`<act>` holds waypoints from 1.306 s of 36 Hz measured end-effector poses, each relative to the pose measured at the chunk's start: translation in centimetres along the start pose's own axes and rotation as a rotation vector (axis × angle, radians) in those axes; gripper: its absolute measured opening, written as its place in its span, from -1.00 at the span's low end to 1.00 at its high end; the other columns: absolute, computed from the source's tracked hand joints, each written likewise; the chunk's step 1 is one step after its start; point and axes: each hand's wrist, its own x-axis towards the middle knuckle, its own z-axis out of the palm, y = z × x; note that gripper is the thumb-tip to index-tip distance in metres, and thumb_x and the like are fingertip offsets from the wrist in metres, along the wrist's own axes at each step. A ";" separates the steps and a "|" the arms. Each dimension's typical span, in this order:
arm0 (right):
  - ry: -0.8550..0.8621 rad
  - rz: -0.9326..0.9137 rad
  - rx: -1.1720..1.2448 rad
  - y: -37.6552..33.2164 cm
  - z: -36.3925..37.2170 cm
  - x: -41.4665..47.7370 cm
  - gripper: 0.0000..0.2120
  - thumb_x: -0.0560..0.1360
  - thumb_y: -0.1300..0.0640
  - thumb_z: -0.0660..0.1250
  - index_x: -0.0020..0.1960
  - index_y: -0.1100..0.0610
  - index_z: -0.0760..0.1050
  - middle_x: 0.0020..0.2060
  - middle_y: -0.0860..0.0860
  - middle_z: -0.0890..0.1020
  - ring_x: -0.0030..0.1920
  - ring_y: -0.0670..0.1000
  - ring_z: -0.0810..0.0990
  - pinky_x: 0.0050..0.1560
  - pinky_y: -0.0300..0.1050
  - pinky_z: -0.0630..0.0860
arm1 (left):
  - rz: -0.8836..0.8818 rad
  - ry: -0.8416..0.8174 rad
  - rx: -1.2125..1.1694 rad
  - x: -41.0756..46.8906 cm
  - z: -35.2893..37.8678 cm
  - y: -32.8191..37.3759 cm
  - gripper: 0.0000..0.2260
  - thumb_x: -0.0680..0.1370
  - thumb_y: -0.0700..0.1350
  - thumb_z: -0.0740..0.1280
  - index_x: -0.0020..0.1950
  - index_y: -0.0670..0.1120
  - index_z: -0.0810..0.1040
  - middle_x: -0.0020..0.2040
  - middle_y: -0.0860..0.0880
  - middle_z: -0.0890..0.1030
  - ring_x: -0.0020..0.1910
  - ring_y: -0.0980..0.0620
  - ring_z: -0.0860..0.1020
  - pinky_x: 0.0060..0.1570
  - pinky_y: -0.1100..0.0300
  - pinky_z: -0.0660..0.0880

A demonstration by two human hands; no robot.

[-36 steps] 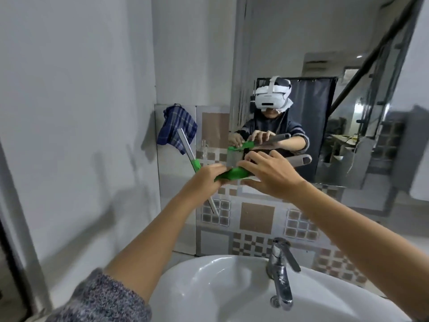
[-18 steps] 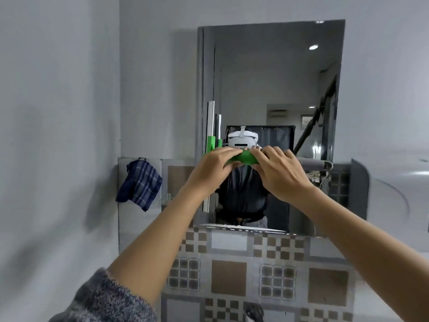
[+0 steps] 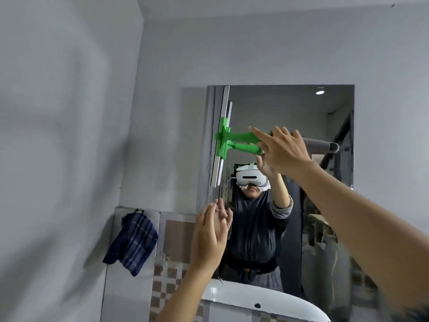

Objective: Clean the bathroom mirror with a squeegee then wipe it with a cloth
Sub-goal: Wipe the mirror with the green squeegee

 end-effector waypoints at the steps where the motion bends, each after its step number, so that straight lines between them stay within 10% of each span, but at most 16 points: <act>1: -0.001 -0.005 0.000 -0.1 0.2 0.7 -0.57 0.62 0.01 0.00 0.47 -0.16 0.06 0.08 0.12 0.51 0.10 0.13 0.45 0.07 0.01 0.30 | -0.014 -0.037 0.026 -0.8 0.5 -0.7 -0.57 0.56 0.04 0.11 0.37 -0.14 0.32 0.32 -0.13 0.43 0.31 0.00 0.39 0.27 0.13 0.38; 10: 0.021 -0.040 0.009 -2.2 2.1 4.4 -0.56 0.61 0.06 0.00 0.47 -0.15 0.09 0.08 0.14 0.50 0.08 0.15 0.44 0.06 0.01 0.29 | 0.039 -0.189 0.160 -2.2 3.0 -4.7 -0.37 0.53 0.29 -0.06 0.47 0.10 -0.25 0.48 0.17 -0.23 0.47 0.16 -0.21 0.42 0.11 -0.04; 47: -0.154 0.135 -0.019 5.1 -2.7 1.7 -0.62 0.61 0.10 0.02 0.40 -0.11 0.22 0.15 0.17 0.52 0.23 0.17 0.42 0.18 0.10 0.27 | 0.056 -0.214 0.232 -2.4 4.0 -5.9 -0.31 0.50 0.20 0.07 0.50 -0.02 -0.18 0.51 0.06 -0.25 0.47 0.03 -0.15 0.32 -0.03 0.08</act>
